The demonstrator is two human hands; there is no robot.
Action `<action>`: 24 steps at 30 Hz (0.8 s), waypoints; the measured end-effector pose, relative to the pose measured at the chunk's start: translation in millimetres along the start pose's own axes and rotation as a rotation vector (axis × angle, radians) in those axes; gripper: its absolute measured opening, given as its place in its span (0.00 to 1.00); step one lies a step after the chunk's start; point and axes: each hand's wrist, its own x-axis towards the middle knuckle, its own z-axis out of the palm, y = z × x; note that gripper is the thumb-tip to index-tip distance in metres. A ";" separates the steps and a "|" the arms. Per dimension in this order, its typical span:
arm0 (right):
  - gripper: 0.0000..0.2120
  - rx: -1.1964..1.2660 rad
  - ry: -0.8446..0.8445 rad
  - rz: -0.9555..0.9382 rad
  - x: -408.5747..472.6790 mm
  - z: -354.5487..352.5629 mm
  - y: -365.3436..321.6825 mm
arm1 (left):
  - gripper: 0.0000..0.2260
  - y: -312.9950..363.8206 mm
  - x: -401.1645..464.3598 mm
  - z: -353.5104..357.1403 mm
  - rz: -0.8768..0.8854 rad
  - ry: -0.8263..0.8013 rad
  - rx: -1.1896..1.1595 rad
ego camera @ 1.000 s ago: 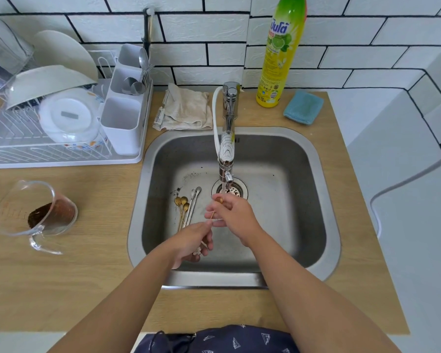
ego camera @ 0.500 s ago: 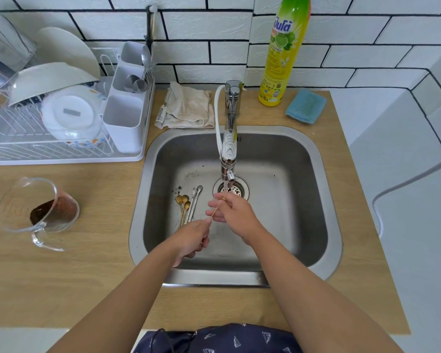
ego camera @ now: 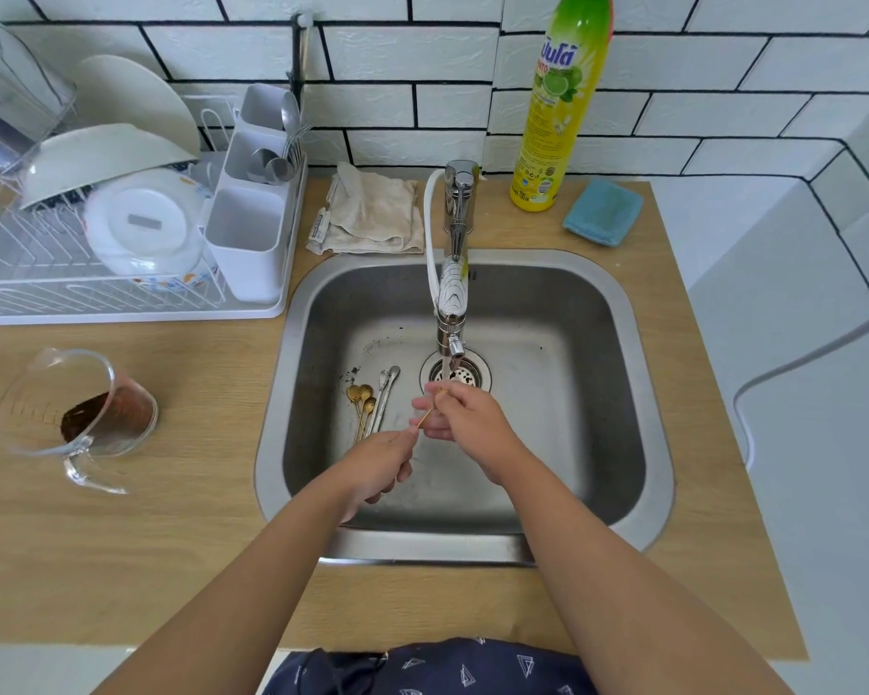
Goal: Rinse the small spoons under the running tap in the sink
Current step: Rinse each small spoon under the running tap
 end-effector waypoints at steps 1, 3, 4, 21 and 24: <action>0.13 0.054 -0.047 0.014 -0.5 -1.4 -0.1 | 0.21 1.5 0.3 -1.0 -0.011 -0.010 -0.033; 0.16 0.149 -0.119 0.013 -2.7 -4.6 -1.0 | 0.21 4.1 0.6 -4.4 -0.044 -0.054 -0.118; 0.15 0.172 -0.136 0.002 -3.7 -6.1 -1.9 | 0.22 4.9 0.7 -6.0 -0.055 -0.084 -0.155; 0.13 0.143 0.100 0.048 -0.4 5.1 -2.5 | 0.24 7.1 -5.5 -1.5 -0.009 -0.114 -0.168; 0.12 0.255 0.013 0.045 -1.1 0.5 -1.5 | 0.24 9.2 -5.8 -6.0 -0.039 -0.122 -0.273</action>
